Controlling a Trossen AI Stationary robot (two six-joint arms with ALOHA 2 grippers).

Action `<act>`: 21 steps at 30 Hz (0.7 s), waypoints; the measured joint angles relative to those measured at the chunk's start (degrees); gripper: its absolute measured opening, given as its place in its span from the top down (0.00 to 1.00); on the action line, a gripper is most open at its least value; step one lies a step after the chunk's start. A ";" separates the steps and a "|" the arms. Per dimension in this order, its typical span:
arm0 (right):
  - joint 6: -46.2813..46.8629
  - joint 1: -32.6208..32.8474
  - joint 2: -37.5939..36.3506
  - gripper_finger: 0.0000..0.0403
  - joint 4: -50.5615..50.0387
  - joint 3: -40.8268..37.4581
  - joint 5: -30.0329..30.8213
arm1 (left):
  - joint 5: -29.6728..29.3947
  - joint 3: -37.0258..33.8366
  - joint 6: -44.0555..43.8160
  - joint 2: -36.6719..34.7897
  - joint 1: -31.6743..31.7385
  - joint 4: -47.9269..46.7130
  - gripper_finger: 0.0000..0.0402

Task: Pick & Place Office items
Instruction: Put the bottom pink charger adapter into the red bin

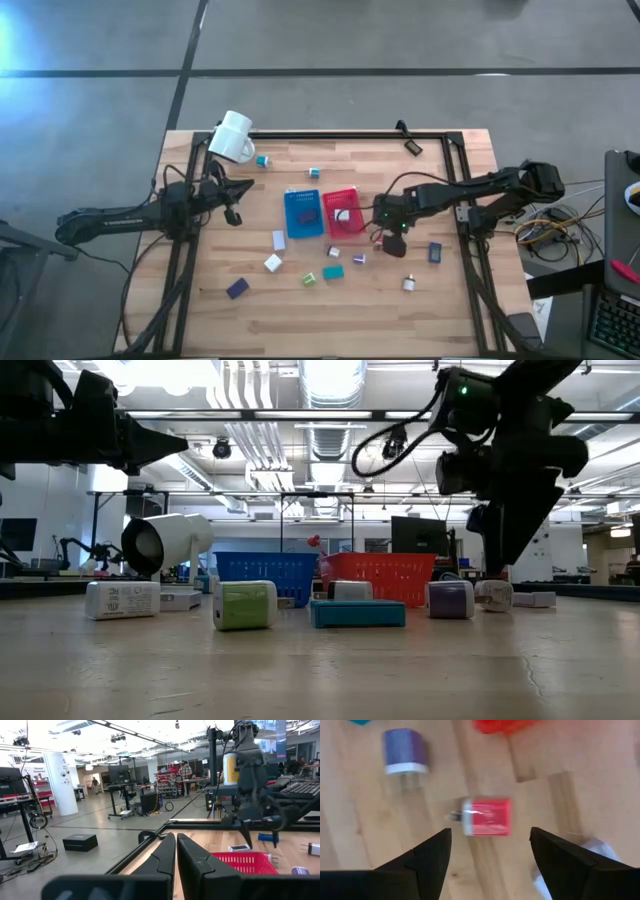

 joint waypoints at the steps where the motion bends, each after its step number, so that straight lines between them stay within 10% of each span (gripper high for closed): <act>1: 0.14 0.72 0.02 0.34 0.31 0.28 0.42 | 0.00 0.00 0.00 0.02 0.00 0.00 0.94; 21: 0.70 5.63 0.39 0.42 1.28 0.43 10.50 | 0.00 0.00 0.02 0.09 -0.02 -1.70 0.94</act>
